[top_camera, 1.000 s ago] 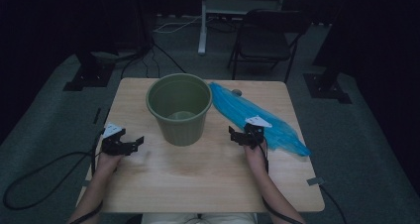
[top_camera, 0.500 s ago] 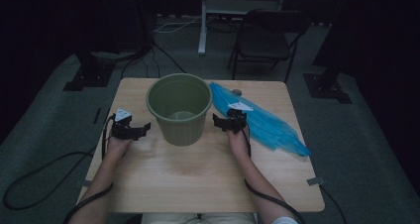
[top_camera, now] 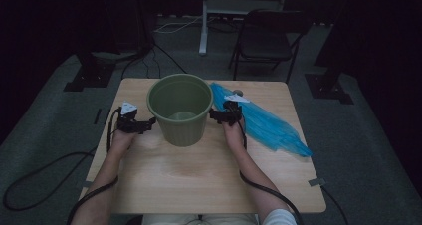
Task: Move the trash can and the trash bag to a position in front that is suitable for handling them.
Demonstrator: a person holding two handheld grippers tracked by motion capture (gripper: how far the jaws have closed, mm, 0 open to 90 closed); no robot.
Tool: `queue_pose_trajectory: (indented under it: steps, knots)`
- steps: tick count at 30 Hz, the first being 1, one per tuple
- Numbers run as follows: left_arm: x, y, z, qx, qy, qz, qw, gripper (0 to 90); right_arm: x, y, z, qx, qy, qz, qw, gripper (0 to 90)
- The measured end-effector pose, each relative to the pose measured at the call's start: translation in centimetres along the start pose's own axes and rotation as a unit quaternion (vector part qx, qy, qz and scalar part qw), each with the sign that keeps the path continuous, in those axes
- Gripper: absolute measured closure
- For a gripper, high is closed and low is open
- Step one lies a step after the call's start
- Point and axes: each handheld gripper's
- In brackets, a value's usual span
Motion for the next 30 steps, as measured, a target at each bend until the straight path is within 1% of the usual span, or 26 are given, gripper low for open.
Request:
queue_pose_trajectory:
  steps: [1, 2, 3, 4, 6, 9, 12, 14, 17, 20, 24, 30]
  knots:
    - [-0.1, -0.1, 0.1, 0.003, 0.002, 0.001, 1.0, 6.9, 0.0, 0.3, 0.0, 0.007, -0.002, -0.014, 0.9999, 11.7]
    - [-0.1, -0.1, 0.1, 0.003, 0.002, 0.001, 1.0, 6.9, 0.0, 0.3, 0.0, 0.007, -0.002, -0.014, 0.9999, 11.7]
    - [-0.1, -0.2, 0.0, 0.003, 0.005, 0.004, 1.0, 6.9, 0.0, 0.5, -0.1, 0.012, -0.006, -0.023, 0.9996, 15.1]
    - [-0.1, -0.1, 0.0, 0.006, 0.007, 0.001, 1.0, 6.9, 0.0, 0.5, -0.2, 0.008, -0.003, -0.017, 0.9998, 15.3]
    - [-0.1, -0.2, -0.1, 0.005, 0.007, 0.002, 1.0, 6.9, 0.0, 0.3, -0.2, -0.008, 0.0, -0.001, 1.0, 15.4]
    - [0.1, -0.5, -0.3, 0.004, 0.006, -0.001, 1.0, 7.0, 0.1, -0.1, -0.2, -0.027, 0.009, 0.012, 0.9995, 15.4]
    - [0.2, -0.9, -0.6, 0.006, 0.008, 0.008, 0.9999, 7.0, 0.3, -0.4, -0.4, -0.038, 0.014, 0.017, 0.999, 15.4]
    - [0.3, -1.3, -0.9, 0.007, 0.01, 0.015, 0.9998, 7.0, 0.3, -0.4, -0.7, -0.036, 0.013, 0.008, 0.9992, 15.4]
    - [0.4, -1.7, -1.3, 0.009, 0.012, 0.023, 0.9996, 7.0, 0.4, -0.3, -1.2, -0.031, 0.017, 0.004, 0.9994, 15.6]
    - [0.5, -2.0, -1.6, 0.013, 0.016, 0.027, 0.9994, 7.0, 0.6, -0.3, -1.5, -0.034, 0.019, 0.006, 0.9992, 15.6]
    - [0.8, -2.9, -2.4, 0.021, 0.02, 0.039, 0.9988, 7.0, 1.1, -0.3, -2.5, -0.044, 0.024, 0.009, 0.9987, 16.0]
    - [1.3, -3.9, -3.5, 0.032, 0.024, 0.053, 0.9978, 7.0, 1.9, -0.1, -4.0, -0.047, 0.022, -0.002, 0.9986, 17.1]
Point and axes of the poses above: each handheld gripper's, and its own axes: z roughly forward along the jaws, x roughly out of its underside, y roughly to its left, and after that the axes turned 1 degree about -y, right-handed
